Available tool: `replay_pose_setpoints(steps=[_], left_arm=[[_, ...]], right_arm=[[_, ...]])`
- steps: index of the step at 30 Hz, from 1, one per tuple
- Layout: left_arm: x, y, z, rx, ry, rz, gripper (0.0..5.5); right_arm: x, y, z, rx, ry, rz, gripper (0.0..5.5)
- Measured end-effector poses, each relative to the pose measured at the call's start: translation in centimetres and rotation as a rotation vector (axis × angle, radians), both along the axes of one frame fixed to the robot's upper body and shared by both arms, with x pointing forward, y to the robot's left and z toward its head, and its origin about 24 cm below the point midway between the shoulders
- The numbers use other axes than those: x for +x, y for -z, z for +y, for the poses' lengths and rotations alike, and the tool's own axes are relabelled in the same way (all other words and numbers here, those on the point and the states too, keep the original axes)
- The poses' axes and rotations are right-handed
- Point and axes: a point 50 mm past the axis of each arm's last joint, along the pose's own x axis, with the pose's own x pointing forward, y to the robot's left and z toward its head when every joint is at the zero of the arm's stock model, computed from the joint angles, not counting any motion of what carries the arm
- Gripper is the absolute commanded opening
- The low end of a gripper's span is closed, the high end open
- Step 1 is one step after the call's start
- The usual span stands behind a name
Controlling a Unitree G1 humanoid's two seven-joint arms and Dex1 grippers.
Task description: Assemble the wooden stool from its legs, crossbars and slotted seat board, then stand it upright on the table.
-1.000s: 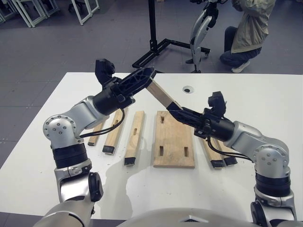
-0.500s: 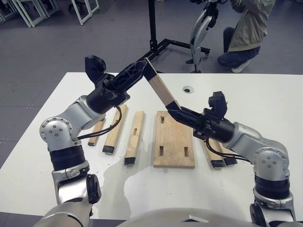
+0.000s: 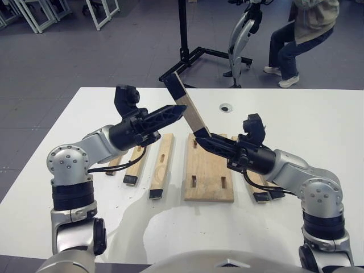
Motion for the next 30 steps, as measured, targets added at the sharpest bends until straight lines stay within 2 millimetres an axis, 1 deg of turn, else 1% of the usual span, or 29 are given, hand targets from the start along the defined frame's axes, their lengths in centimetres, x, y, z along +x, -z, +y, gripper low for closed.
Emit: replay_pose_setpoints(steps=[7, 9, 12, 15, 17, 19, 21, 24, 30], left_arm=[[0.2, 0.2, -0.1, -0.017, -0.005, 0.01, 1.93], [0.4, 0.4, -0.1, -0.001, -0.032, 0.003, 1.93], [1.2, 1.0, 0.0, 0.048, -0.099, 0.008, 1.93], [1.5, 1.7, 0.0, 0.072, -0.106, 0.016, 1.93], [1.5, 1.8, 0.1, 0.062, -0.094, 0.018, 1.54], [1.3, 1.7, 0.1, 0.045, -0.074, 0.024, 1.32], [1.2, 1.5, 0.2, 0.027, -0.063, 0.023, 1.32], [1.1, 1.0, 0.3, -0.007, -0.044, 0.017, 0.7], [0.8, 0.6, 0.3, -0.041, -0.018, 0.019, 0.57]], right_arm=[[-0.1, 0.1, 0.1, -0.001, 0.01, 0.007, 0.42], [-0.3, 0.5, 0.3, -0.009, 0.01, 0.027, 0.42], [-0.4, 0.8, 0.4, -0.024, 0.008, 0.046, 0.42], [-0.4, 1.2, 0.3, -0.044, 0.019, 0.063, 0.42], [-0.4, 1.2, 0.3, -0.045, 0.017, 0.063, 0.42], [-0.5, 1.2, 0.3, -0.047, 0.013, 0.063, 0.42], [-0.6, 1.2, 0.4, -0.044, 0.004, 0.061, 0.42], [-1.0, 1.3, 0.7, -0.036, -0.013, 0.065, 0.42], [-1.4, 1.2, 1.0, -0.003, -0.037, 0.073, 0.42]])
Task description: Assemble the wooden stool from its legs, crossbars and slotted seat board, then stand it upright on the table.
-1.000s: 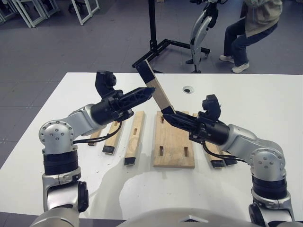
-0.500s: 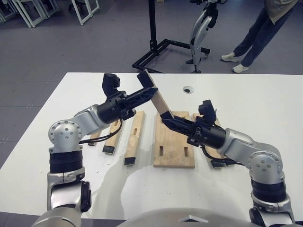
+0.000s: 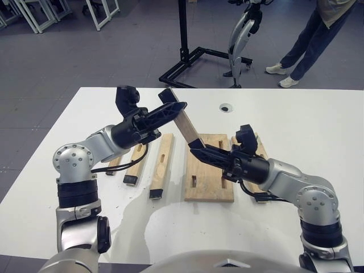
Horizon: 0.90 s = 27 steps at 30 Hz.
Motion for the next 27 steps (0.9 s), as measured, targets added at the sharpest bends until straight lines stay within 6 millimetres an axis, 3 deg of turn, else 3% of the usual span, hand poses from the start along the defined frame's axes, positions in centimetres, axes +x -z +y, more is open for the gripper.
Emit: replay_pose_setpoints(steps=[6, 8, 17, 23, 24, 27], left_arm=[[0.1, 0.0, 0.0, -0.021, -0.016, 0.013, 0.51], [0.4, 0.1, -0.2, -0.029, -0.043, 0.021, 0.44], [1.4, 0.9, -0.1, 0.017, -0.242, 0.031, 0.42], [1.5, -1.2, 4.8, 0.018, -0.419, -0.021, 0.42], [1.7, -1.4, 5.3, 0.09, -0.486, -0.037, 0.42], [3.2, -0.3, 8.0, 0.497, -0.911, -0.016, 0.42]], right_arm=[[0.2, -0.2, -0.1, 0.041, -0.005, 0.047, 0.42], [0.5, -0.3, -0.2, 0.044, 0.011, 0.054, 1.02], [1.2, 0.0, -1.4, -0.003, 0.093, 0.074, 2.68], [2.6, 2.7, -4.2, -0.218, 0.26, 0.053, 3.94], [3.0, 2.9, -4.5, -0.239, 0.313, 0.039, 3.97], [5.1, 2.8, -6.1, -0.37, 0.631, -0.087, 3.97]])
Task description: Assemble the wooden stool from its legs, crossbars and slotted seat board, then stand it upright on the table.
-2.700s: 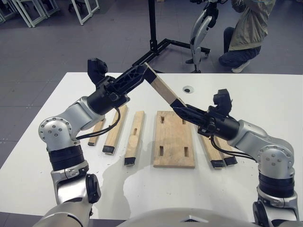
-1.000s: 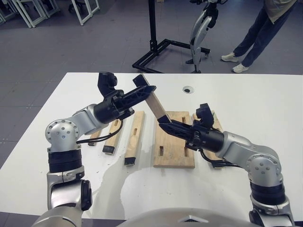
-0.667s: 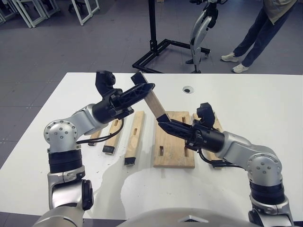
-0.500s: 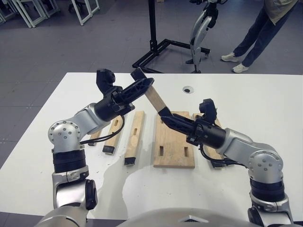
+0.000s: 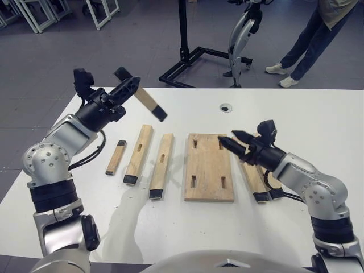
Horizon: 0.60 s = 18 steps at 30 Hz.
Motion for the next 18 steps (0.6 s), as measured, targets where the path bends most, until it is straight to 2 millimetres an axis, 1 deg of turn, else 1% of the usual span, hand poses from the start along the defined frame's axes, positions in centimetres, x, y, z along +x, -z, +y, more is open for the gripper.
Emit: replay_pose_setpoints(steps=[1, 2, 3, 4, 6, 8, 9, 10, 12, 15, 18], left_arm=[[0.2, 0.7, 0.9, 0.094, -0.148, 0.033, 0.42], [0.1, 1.2, 1.2, 0.139, -0.22, 0.045, 0.42], [-0.1, 1.7, 1.1, 0.177, -0.263, 0.054, 0.42], [-0.3, 2.5, 0.6, 0.224, -0.305, 0.061, 0.42], [-0.8, 4.1, 0.0, 0.263, -0.347, 0.089, 0.42], [-1.6, 6.1, -0.3, 0.313, -0.37, 0.138, 0.42], [-1.9, 6.7, -0.2, 0.358, -0.388, 0.139, 0.42], [-2.0, 7.0, -0.1, 0.401, -0.4, 0.129, 0.42], [-1.9, 7.2, 0.0, 0.428, -0.414, 0.109, 0.42], [-1.8, 7.8, -0.6, 0.38, -0.406, 0.1, 0.42], [-1.7, 8.0, -1.1, 0.368, -0.391, 0.092, 0.42]], right_arm=[[0.6, -0.4, -0.7, -0.077, 0.107, -0.066, 3.97], [0.8, -0.5, -1.0, -0.119, 0.17, -0.095, 3.97], [0.9, -0.6, -1.2, -0.142, 0.224, -0.114, 3.97], [1.0, -0.7, -1.2, -0.151, 0.297, -0.132, 3.97], [1.1, -1.0, -1.3, -0.16, 0.374, -0.149, 3.97], [1.0, -1.3, -1.3, -0.153, 0.417, -0.166, 3.97], [1.0, -1.4, -1.3, -0.152, 0.427, -0.168, 3.97], [1.0, -1.4, -1.3, -0.15, 0.434, -0.169, 3.97], [1.0, -1.4, -1.3, -0.145, 0.441, -0.172, 3.97], [1.0, -1.3, -1.2, -0.147, 0.441, -0.174, 3.97], [0.9, -1.2, -1.1, -0.146, 0.434, -0.171, 3.97]])
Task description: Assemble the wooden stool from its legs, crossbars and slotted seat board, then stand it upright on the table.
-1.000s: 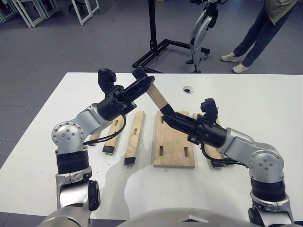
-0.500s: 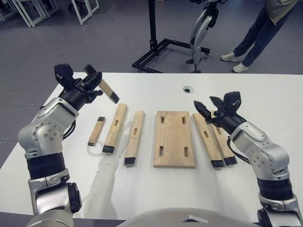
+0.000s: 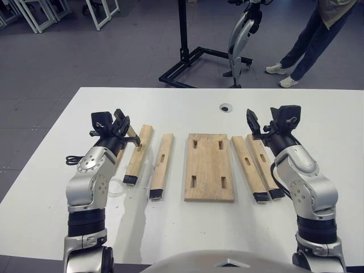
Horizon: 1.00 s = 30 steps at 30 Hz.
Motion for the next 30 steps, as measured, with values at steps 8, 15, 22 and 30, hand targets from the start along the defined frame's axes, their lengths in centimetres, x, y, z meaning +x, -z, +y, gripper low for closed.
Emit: replay_pose_setpoints(steps=[8, 15, 22, 30], left_arm=[[0.0, 0.4, 0.1, 0.013, 0.005, 0.013, 0.42], [0.0, 0.3, 0.3, 0.019, 0.002, 0.01, 0.42], [-0.4, 1.0, 0.2, 0.034, -0.008, 0.026, 0.42], [-0.9, 1.8, -0.1, 0.025, -0.015, 0.007, 0.42]], right_arm=[[0.0, 0.1, 0.2, 0.0, -0.01, -0.002, 3.97], [0.0, 0.1, 0.4, 0.002, -0.022, -0.005, 3.97], [-0.1, 0.2, 0.3, -0.007, -0.018, -0.006, 3.97], [-0.1, 0.3, 0.3, -0.007, -0.02, -0.001, 3.97]])
